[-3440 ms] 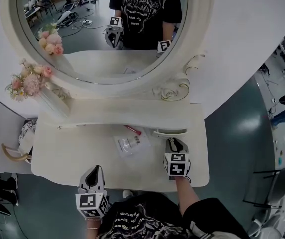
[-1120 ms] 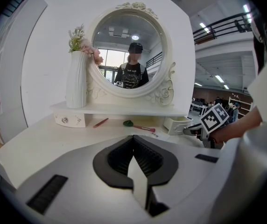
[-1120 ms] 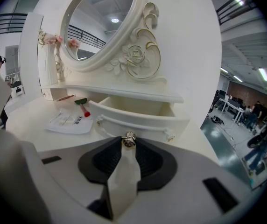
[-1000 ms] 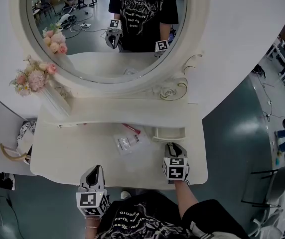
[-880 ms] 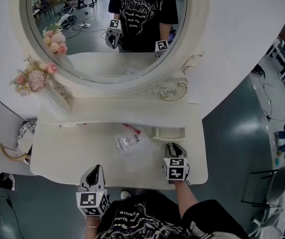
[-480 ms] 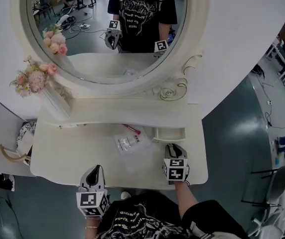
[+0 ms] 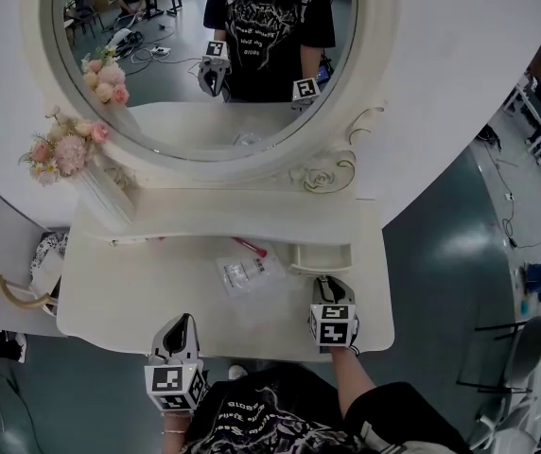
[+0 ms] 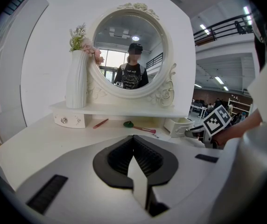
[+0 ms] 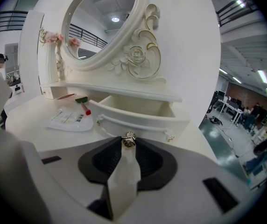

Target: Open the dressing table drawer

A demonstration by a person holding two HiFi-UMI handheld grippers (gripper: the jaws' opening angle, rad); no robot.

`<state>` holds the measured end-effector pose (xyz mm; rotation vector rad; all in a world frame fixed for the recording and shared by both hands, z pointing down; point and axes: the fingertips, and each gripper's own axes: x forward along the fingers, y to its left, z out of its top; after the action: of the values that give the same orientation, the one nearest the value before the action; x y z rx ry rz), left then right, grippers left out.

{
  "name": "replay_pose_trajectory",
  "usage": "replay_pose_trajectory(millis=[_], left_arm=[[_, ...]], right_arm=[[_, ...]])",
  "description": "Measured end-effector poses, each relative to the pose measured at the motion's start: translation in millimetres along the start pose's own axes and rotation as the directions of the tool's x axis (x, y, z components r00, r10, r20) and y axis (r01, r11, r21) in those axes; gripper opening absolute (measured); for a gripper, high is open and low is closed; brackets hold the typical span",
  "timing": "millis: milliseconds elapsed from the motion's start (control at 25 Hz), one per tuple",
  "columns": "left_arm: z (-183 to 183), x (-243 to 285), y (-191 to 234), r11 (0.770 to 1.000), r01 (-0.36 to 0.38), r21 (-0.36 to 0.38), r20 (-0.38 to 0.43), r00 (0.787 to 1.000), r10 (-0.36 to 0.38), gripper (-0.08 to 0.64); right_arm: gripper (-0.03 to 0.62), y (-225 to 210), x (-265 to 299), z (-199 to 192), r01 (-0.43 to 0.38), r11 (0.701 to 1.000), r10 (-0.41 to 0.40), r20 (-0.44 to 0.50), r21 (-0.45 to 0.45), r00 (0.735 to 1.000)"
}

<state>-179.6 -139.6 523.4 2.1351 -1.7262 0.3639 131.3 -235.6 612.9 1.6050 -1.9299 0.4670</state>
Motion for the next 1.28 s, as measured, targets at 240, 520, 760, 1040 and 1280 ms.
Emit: replay_pose_trajectory(millis=[240,520,760,1040,1280], left_arm=[[0.8,0.7,-0.6,1.000,0.006,0.004,0.002,1.000,-0.006,0.015],[1.4,0.2,2.2,1.000,0.003,0.003,0.003,1.000,-0.003,0.015],[1.7,0.1,1.8,1.000,0.005,0.008,0.003,1.000,-0.005,0.015],[0.9,-2.3,4.7,1.000,-0.002,0.006,0.002,1.000,0.002,0.015],[-0.1,-1.7,3.1,1.000,-0.005,0.006,0.003,1.000,0.005,0.015]], right_arm=[[0.101,-0.1,-1.8,-1.3,0.001,1.000,-0.001,-0.002,0.002,1.000],[0.101,0.0,-2.8,-2.7,0.003,1.000,-0.003,-0.007,-0.003,1.000],[0.101,1.0,-4.4,-3.2,-0.002,1.000,0.002,-0.002,-0.011,1.000],[0.103,1.8,-6.5,-3.6,-0.005,1.000,0.005,0.001,0.001,1.000],[0.107,1.3,-6.7,-3.8,-0.014,0.999,0.014,0.006,0.033,1.000]])
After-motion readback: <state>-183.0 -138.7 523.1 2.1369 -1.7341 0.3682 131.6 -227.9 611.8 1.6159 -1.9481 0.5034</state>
